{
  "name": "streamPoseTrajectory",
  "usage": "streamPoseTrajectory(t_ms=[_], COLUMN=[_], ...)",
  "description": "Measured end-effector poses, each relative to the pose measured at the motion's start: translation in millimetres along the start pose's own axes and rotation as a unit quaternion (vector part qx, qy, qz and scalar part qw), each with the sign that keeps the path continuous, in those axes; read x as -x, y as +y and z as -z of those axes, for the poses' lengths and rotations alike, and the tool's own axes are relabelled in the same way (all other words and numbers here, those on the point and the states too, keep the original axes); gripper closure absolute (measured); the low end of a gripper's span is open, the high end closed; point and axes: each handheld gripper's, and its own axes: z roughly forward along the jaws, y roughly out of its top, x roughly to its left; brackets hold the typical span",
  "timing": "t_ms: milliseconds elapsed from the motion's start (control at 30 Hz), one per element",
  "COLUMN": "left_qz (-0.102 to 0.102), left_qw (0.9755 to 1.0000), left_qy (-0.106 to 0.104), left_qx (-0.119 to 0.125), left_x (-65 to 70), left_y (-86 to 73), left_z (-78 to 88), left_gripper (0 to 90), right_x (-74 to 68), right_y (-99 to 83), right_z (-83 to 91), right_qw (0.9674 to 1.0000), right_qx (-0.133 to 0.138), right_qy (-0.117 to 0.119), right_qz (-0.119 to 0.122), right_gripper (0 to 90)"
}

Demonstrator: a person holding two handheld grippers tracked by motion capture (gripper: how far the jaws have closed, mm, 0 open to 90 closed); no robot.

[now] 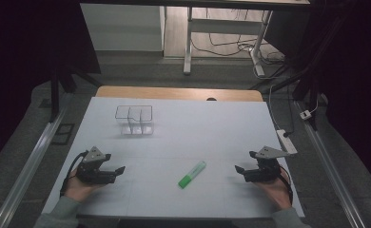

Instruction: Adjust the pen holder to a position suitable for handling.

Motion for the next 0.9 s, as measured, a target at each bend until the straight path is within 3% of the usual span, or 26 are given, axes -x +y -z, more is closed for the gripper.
streamPoseTrajectory(t_ms=[500, 900], left_qz=[-0.003, 0.007], left_qw=[1.0, 1.0], left_qy=[-0.003, 0.001], left_qx=[0.0, 0.0], left_x=[-2.8, -9.2], left_y=[2.1, 7.4], left_z=[-0.6, -1.0], left_gripper=[22.5, 22.9], right_x=[0.4, 1.1], right_y=[-0.2, -0.3], right_z=[0.0, 2.3], right_qw=[0.9999, 0.9999], right_qx=[0.005, 0.009], right_qy=[0.012, 0.012], right_qz=[-0.002, -0.005], right_gripper=[16.0, 16.4])
